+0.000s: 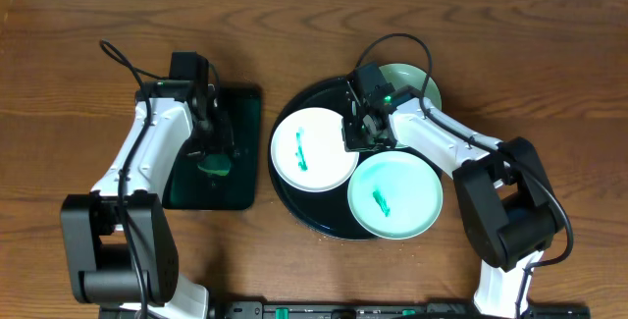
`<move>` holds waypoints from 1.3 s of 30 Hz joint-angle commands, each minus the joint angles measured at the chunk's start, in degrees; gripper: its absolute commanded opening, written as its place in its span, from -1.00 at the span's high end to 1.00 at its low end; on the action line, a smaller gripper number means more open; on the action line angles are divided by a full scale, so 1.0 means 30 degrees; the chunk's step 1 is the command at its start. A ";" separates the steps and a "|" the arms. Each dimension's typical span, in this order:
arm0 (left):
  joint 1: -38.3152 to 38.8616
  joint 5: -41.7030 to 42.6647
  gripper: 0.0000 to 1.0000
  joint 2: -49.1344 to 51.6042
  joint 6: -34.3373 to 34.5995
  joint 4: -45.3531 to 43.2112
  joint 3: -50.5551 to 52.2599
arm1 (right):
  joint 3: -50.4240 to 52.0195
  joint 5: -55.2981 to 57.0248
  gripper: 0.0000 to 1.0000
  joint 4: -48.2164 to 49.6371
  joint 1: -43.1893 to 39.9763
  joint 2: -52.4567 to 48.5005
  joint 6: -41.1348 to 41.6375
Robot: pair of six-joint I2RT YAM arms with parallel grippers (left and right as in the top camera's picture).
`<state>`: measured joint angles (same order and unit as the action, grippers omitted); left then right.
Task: Clean dirty plates on tray and stack at the side
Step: 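Lift sponge with left gripper and bring it over white plate, then scrub white plate with sponge while right gripper holds plate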
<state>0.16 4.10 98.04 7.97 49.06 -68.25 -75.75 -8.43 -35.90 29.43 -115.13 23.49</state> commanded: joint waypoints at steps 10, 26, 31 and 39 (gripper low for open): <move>0.0036 0.0364 0.86 -0.0109 0.1639 -0.0175 -0.0481 | -0.0197 0.0007 0.97 0.0204 0.0226 -0.0415 -0.0117; 0.5880 0.1661 0.85 0.0029 0.6266 -0.1319 -0.1399 | -0.0197 0.0015 0.97 0.0342 0.0226 -0.0415 0.0087; 0.7614 -0.0670 0.86 0.1202 0.8670 -0.1894 -0.1326 | -0.0197 0.0015 0.98 0.0306 0.0226 -0.0415 0.0080; 0.9129 0.0044 0.86 0.4036 1.0098 -0.4087 -0.1326 | -0.0197 0.0015 0.97 0.0255 0.0226 -0.0415 0.0087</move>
<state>26.26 4.91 108.44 34.54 37.28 -71.09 -75.77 -8.05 -35.29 29.43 -115.13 23.49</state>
